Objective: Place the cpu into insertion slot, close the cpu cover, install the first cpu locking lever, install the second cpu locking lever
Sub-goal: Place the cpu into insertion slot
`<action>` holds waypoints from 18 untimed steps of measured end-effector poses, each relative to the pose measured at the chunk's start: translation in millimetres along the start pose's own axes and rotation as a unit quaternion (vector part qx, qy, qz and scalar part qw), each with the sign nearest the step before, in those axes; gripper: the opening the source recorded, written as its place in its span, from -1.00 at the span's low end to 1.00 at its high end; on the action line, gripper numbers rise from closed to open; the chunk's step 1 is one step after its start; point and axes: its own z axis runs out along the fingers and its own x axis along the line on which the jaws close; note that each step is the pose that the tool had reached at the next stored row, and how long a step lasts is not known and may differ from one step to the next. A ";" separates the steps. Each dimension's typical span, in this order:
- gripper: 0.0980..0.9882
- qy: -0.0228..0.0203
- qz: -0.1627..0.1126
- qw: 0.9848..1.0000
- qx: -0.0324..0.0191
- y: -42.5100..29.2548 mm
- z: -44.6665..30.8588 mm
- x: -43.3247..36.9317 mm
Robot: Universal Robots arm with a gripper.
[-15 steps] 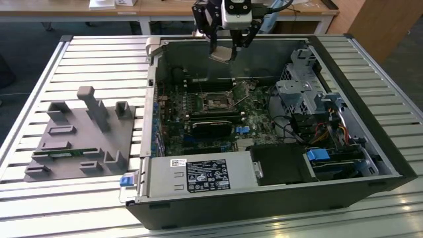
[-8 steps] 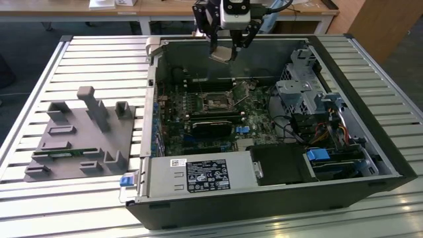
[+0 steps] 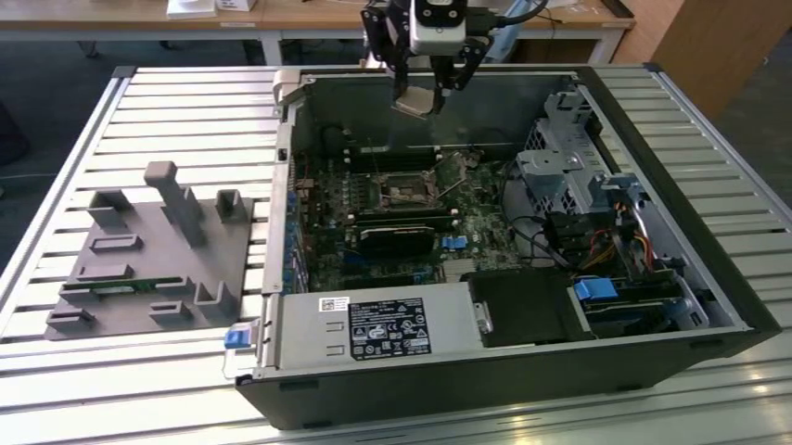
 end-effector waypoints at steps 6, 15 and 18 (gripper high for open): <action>-0.02 -0.001 0.012 1.000 0.000 0.0 0.0 0.0; -0.02 -0.003 0.030 1.000 -0.001 0.0 0.1 0.0; -0.02 -0.003 0.036 0.999 -0.001 0.0 0.1 0.1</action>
